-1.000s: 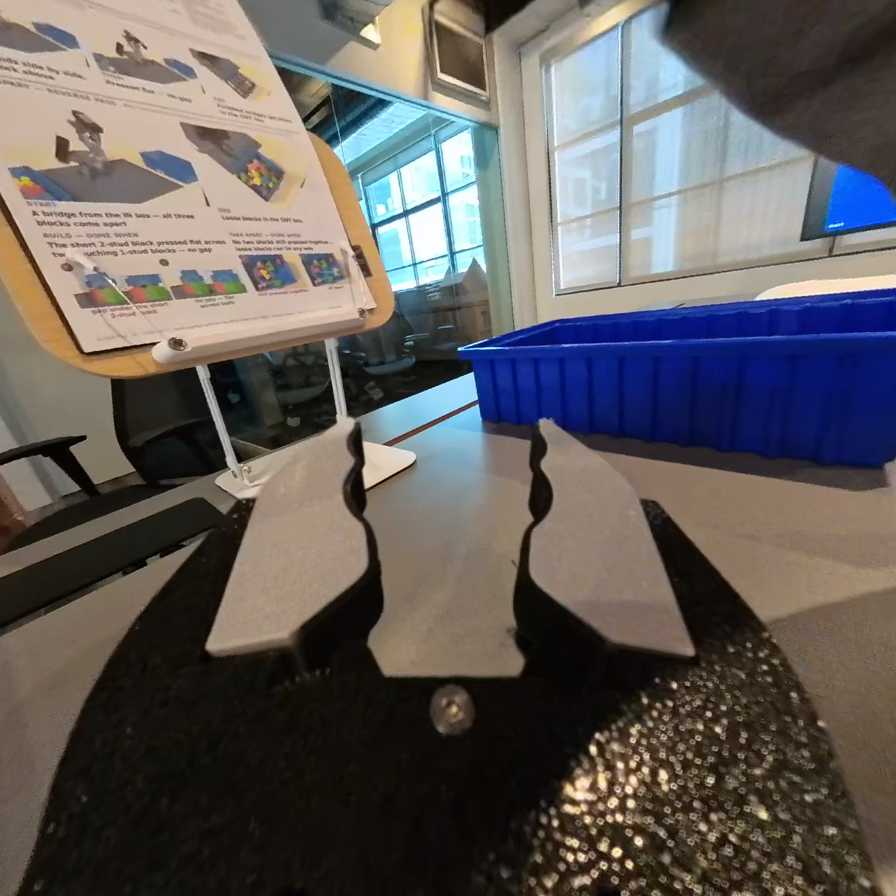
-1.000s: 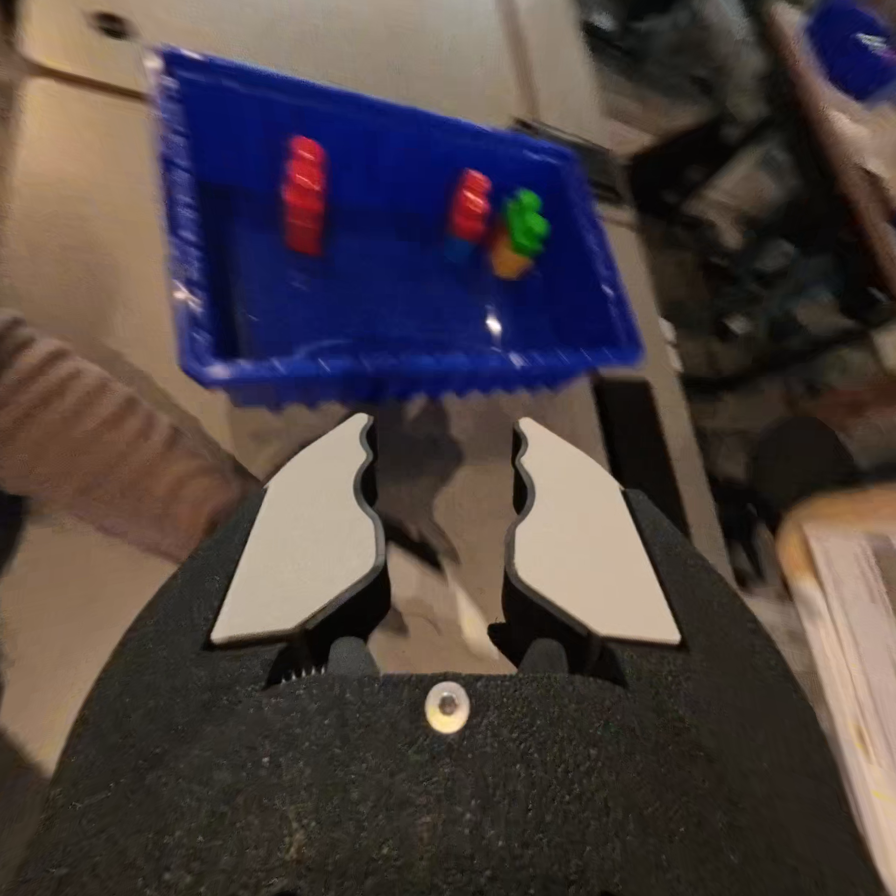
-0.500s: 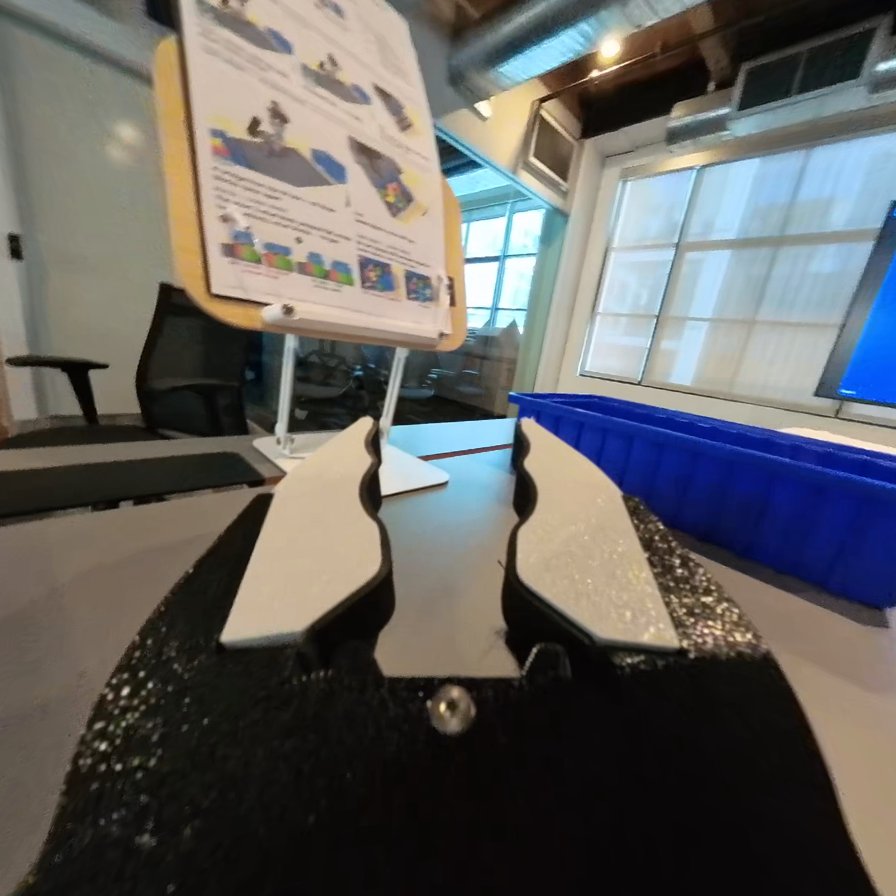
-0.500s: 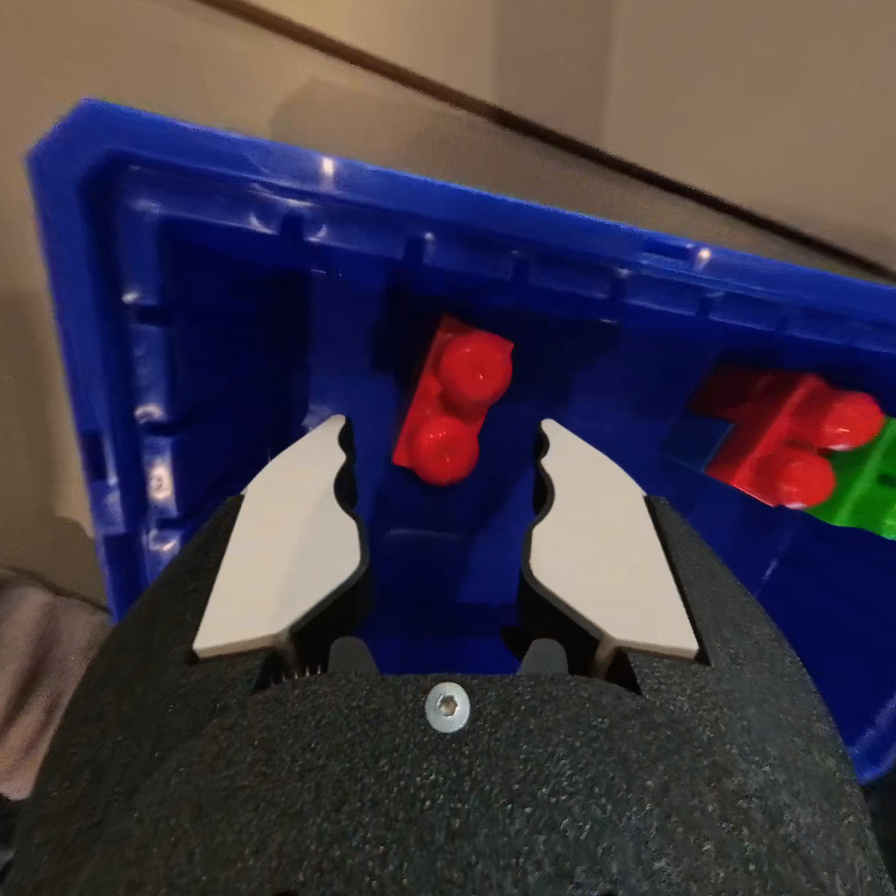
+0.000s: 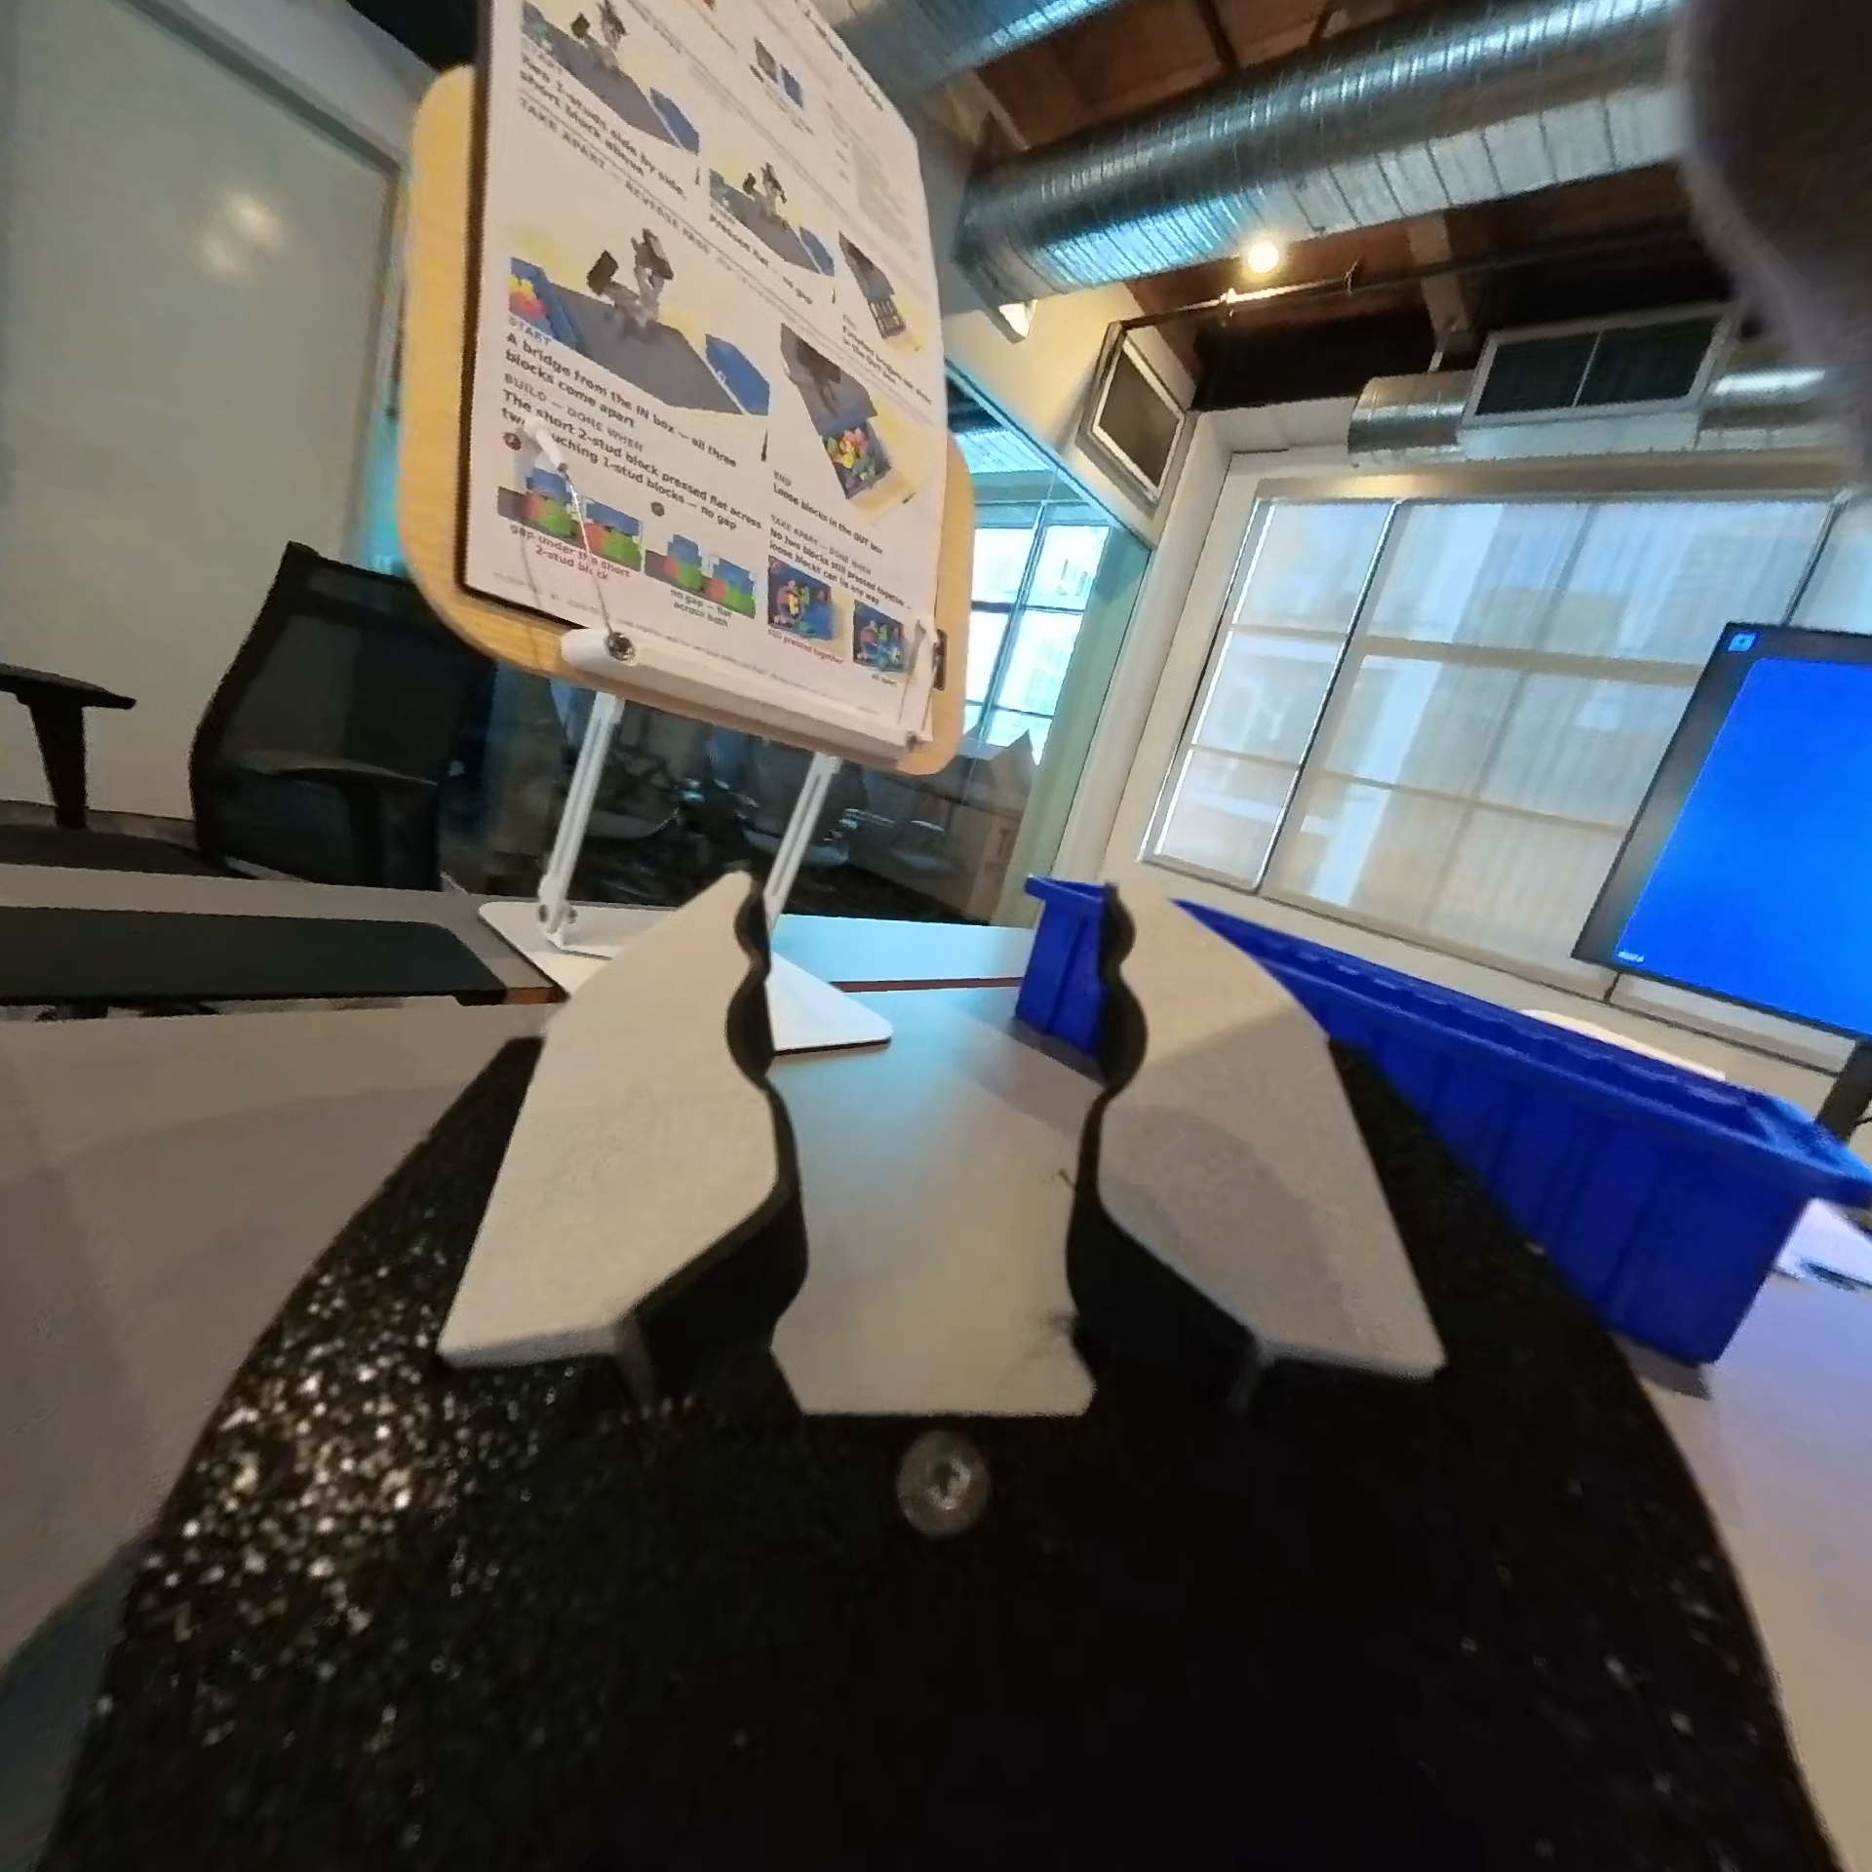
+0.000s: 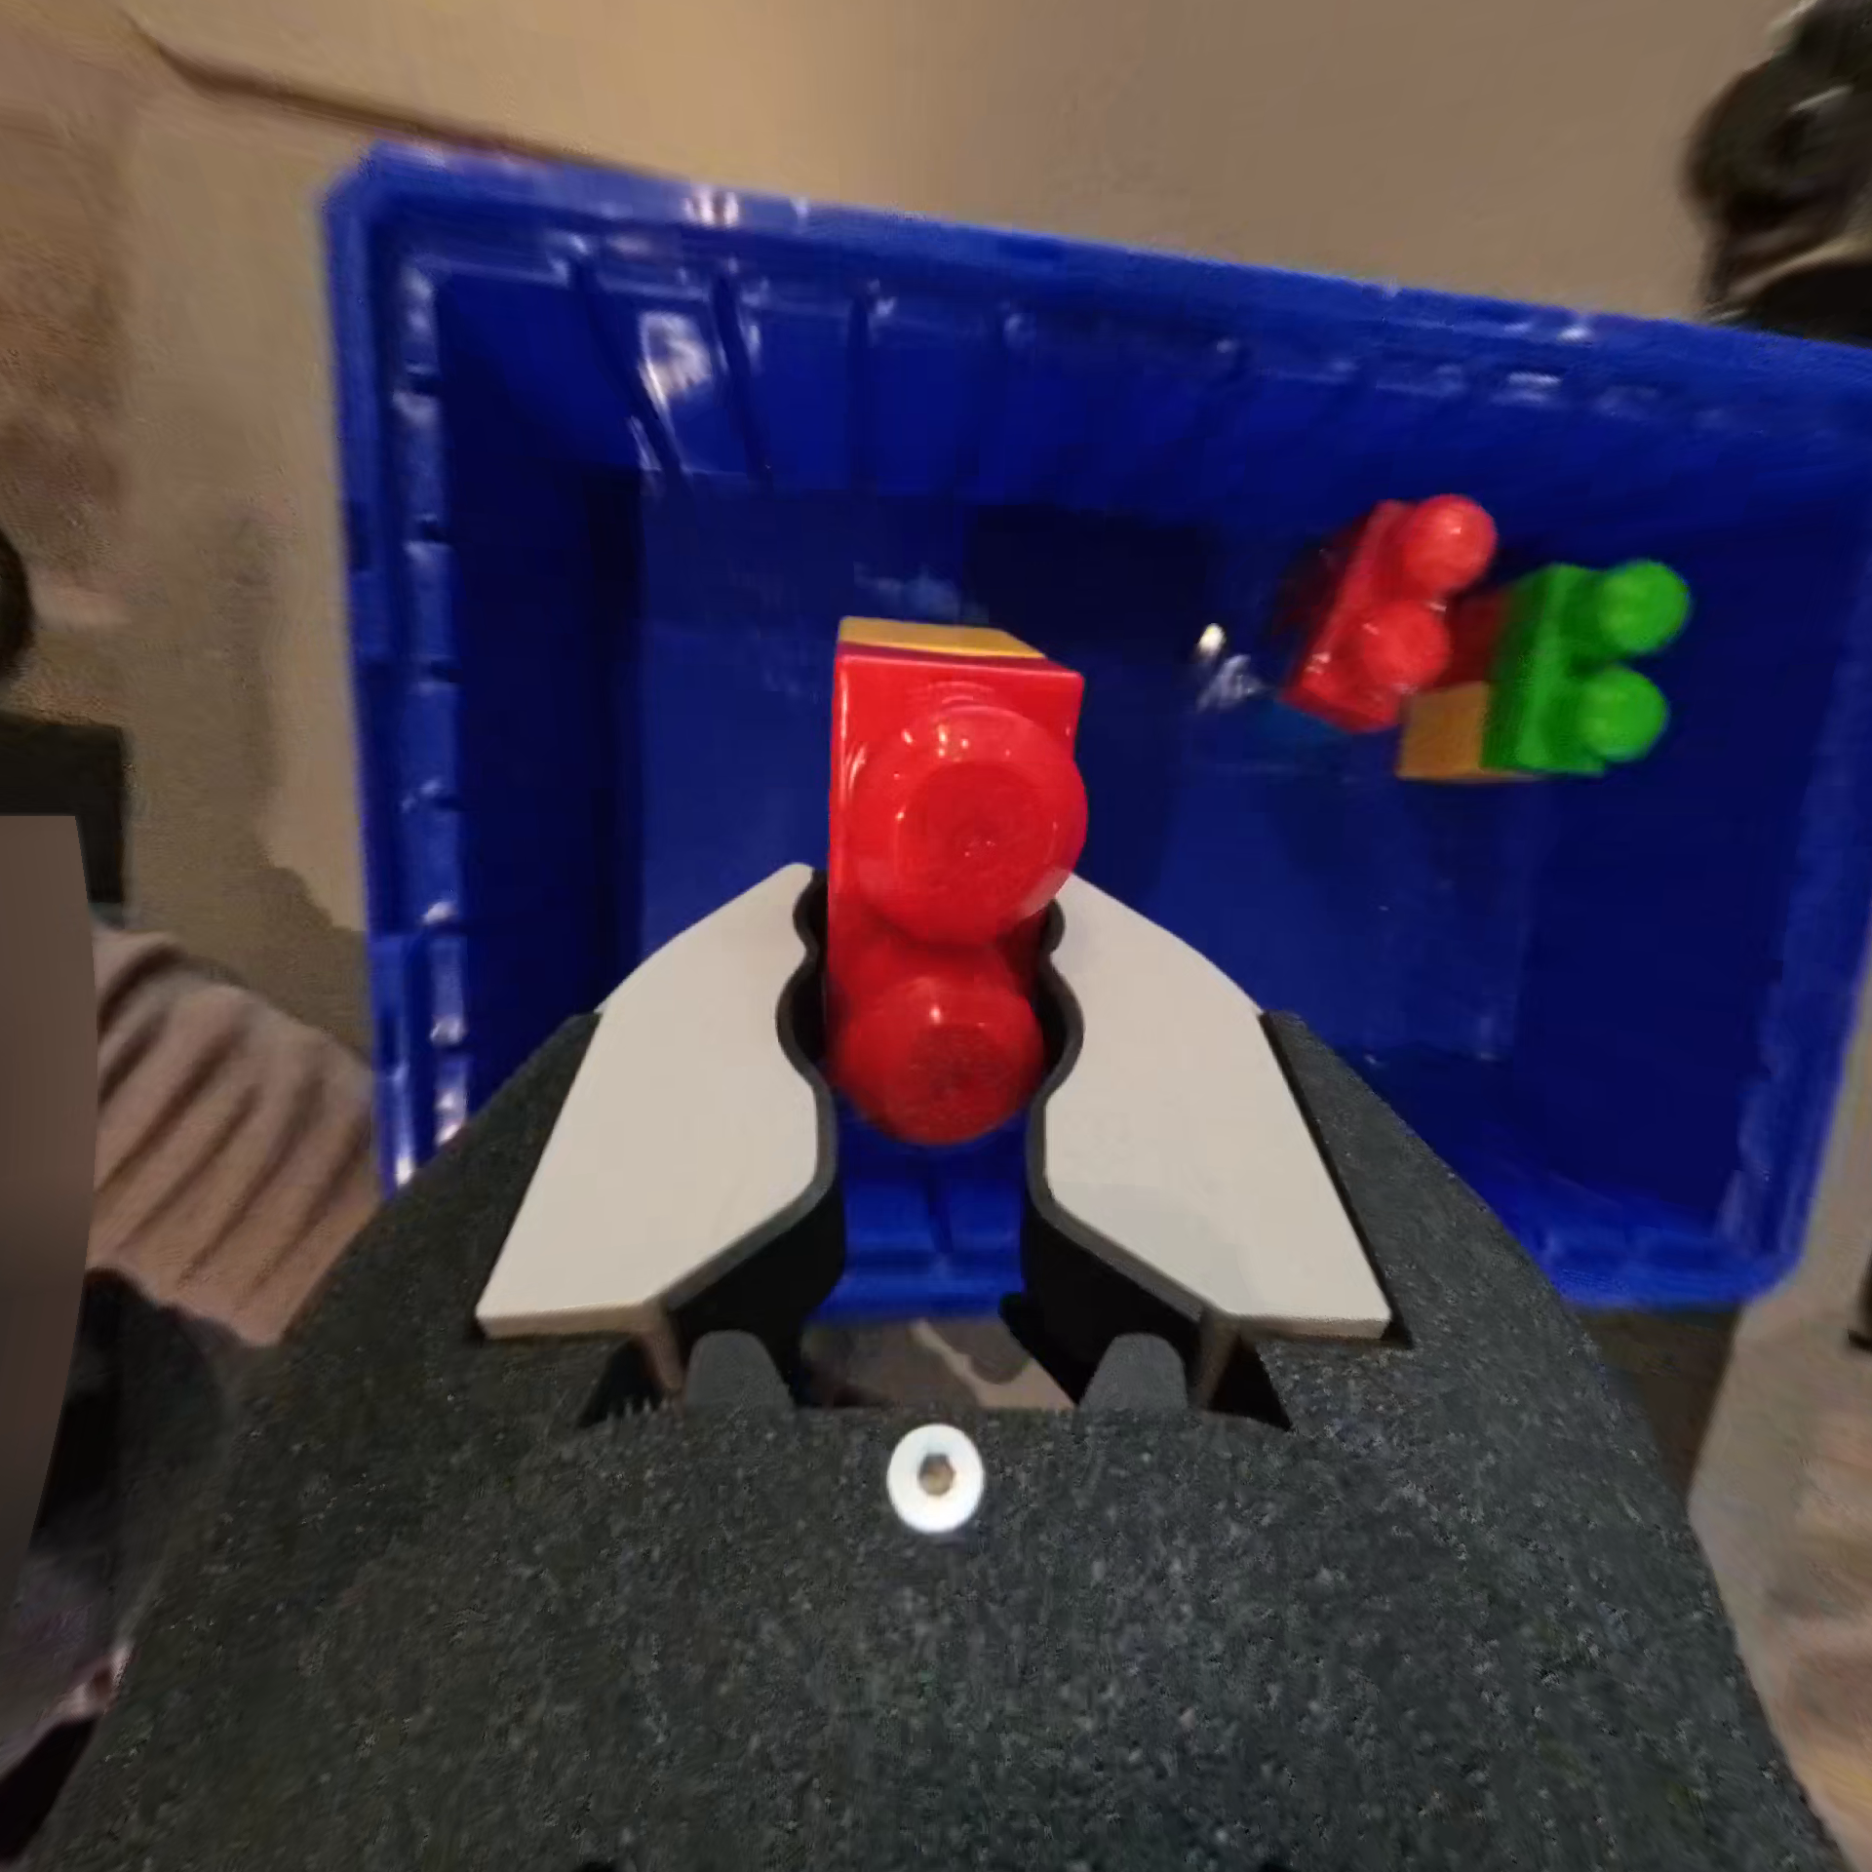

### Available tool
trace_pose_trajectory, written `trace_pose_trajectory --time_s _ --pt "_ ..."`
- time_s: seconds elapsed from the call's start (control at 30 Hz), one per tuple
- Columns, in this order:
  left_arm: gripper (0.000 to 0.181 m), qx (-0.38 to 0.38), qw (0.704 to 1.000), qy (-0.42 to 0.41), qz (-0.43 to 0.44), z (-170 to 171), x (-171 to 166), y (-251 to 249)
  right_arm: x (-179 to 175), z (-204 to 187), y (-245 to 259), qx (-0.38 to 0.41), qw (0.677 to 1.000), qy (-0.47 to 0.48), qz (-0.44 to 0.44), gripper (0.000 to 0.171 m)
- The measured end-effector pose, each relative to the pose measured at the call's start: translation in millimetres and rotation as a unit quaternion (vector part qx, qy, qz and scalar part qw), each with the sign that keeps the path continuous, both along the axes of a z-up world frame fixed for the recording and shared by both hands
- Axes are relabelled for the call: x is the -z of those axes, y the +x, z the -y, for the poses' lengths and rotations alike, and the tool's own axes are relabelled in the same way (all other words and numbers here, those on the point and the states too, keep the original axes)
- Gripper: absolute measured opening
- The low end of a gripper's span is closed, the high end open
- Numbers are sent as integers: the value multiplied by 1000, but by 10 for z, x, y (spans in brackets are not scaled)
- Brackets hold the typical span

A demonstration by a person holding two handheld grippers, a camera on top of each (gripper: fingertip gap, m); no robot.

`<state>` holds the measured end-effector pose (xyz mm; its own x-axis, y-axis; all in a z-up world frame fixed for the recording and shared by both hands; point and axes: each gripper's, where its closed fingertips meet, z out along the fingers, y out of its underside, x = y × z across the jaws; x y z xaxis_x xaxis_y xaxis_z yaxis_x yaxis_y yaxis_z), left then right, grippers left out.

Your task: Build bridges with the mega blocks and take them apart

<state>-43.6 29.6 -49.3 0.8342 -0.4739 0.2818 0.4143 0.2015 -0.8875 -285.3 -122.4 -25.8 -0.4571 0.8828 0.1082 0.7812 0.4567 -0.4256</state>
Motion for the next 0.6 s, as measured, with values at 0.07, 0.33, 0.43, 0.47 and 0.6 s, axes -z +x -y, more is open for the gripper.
trace_pose_trajectory --time_s 0.07,0.33,0.43,0.47,0.6 --pt "64 16 1000 -4 20 -22 4 -33 -355 -234 354 35 995 -50 -85 38" --pt "66 110 994 10 27 -14 -39 64 -750 -1331 2332 195 817 -247 -483 38" --pt "66 181 982 12 52 37 -65 149 -497 -1568 2972 251 747 -259 -558 38" --pt "68 211 976 13 60 64 -76 189 -377 -1590 3107 258 738 -264 -565 38" --pt "77 305 951 -11 54 127 -34 403 69 -1400 3259 221 751 -309 -539 38"
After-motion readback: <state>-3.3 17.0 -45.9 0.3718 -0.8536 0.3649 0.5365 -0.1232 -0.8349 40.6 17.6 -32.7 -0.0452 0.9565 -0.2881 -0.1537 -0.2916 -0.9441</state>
